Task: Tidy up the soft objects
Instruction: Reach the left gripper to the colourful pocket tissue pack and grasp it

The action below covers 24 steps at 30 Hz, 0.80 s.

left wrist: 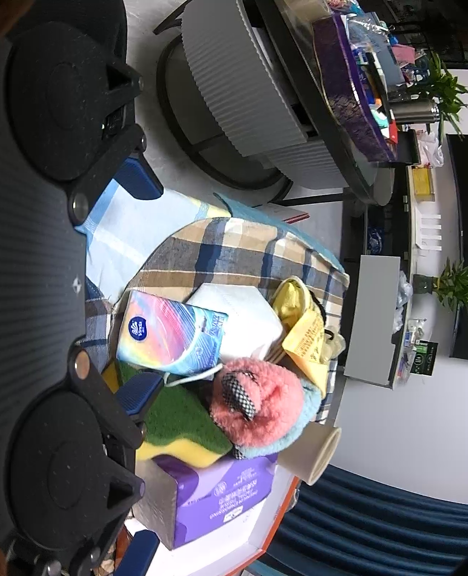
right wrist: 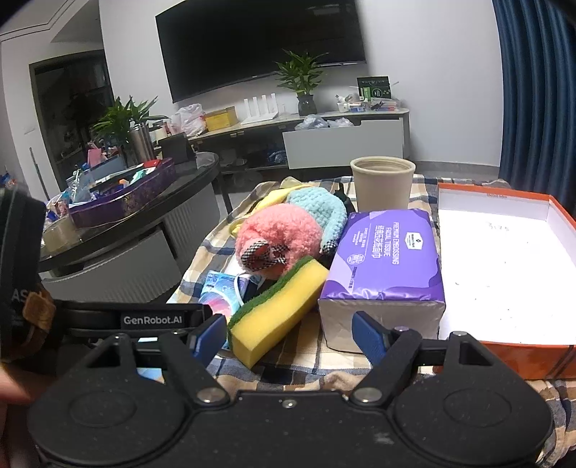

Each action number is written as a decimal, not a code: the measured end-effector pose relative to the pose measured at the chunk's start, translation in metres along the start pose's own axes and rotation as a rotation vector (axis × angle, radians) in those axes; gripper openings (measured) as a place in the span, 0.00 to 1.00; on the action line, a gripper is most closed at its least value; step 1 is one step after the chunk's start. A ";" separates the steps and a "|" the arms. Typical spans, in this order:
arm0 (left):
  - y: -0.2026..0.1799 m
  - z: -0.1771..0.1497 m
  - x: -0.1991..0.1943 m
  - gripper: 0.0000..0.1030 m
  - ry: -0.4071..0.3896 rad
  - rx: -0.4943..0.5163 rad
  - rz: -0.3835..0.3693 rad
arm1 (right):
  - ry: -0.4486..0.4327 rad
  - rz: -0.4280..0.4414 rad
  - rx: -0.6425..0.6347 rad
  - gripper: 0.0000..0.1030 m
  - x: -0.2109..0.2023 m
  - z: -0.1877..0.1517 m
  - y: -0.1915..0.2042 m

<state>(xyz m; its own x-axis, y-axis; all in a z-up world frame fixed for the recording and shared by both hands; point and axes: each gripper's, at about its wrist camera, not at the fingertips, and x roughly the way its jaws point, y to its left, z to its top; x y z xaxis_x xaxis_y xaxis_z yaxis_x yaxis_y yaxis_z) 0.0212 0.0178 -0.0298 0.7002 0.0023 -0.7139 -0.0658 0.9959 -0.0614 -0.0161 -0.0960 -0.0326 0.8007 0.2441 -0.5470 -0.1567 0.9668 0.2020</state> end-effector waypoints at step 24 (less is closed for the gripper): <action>0.001 0.005 0.044 1.00 0.030 0.044 -0.116 | -0.017 -0.040 -0.070 0.87 0.005 -0.005 0.004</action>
<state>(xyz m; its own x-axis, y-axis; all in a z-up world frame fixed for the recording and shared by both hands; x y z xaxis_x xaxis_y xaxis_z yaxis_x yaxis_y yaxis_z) 0.0556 0.0190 -0.0580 0.6793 -0.1151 -0.7248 0.0458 0.9923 -0.1147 -0.0153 -0.0905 -0.0387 0.8168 0.2047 -0.5394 -0.1642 0.9787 0.1229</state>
